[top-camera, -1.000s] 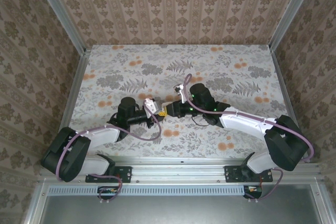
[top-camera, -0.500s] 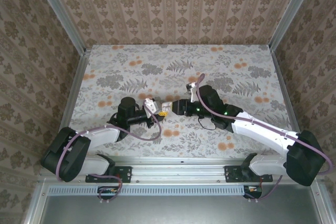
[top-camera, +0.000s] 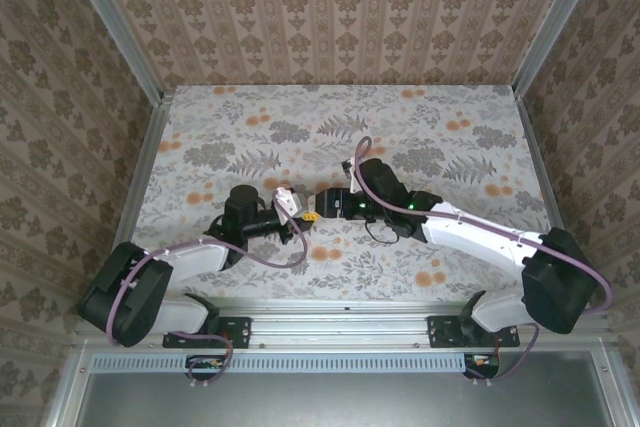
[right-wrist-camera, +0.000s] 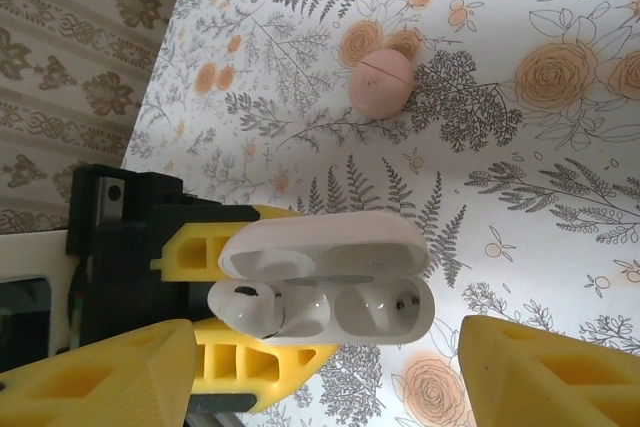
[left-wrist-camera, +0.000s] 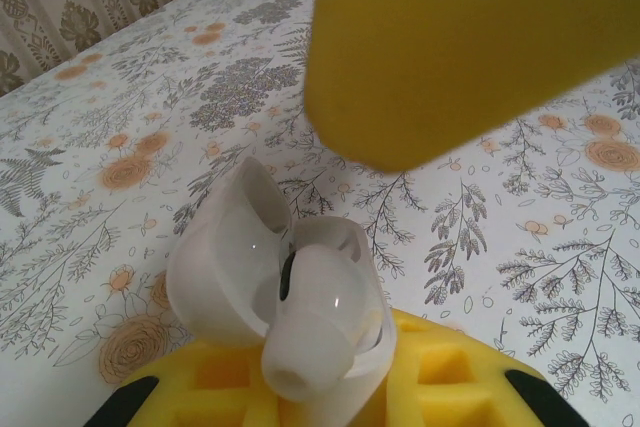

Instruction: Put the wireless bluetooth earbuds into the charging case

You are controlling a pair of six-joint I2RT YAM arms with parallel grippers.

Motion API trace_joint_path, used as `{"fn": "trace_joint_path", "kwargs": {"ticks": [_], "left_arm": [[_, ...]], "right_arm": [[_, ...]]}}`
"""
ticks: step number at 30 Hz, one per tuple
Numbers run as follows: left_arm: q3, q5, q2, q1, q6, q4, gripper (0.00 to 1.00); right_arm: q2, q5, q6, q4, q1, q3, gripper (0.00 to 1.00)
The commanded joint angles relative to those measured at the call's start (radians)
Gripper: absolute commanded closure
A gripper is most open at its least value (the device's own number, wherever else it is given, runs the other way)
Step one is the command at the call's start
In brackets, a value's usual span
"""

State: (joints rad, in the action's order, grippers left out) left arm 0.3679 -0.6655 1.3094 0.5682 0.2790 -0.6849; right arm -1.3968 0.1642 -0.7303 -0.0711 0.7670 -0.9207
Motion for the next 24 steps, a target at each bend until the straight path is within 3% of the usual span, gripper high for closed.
{"fn": "trace_joint_path", "kwargs": {"ticks": [1,12,24], "left_arm": [[0.028,-0.01,-0.03,0.001,-0.018,-0.015,0.99],[0.034,-0.007,-0.029,0.001,-0.016,-0.008,0.99],[0.034,-0.006,-0.031,-0.004,-0.018,-0.006,0.99]], "right_arm": [[-0.038,0.014,0.008,-0.003,0.006,-0.032,0.29],[-0.076,0.04,0.006,0.032,0.006,-0.039,0.28],[-0.002,-0.109,-0.032,-0.048,0.004,0.001,0.29]]}}
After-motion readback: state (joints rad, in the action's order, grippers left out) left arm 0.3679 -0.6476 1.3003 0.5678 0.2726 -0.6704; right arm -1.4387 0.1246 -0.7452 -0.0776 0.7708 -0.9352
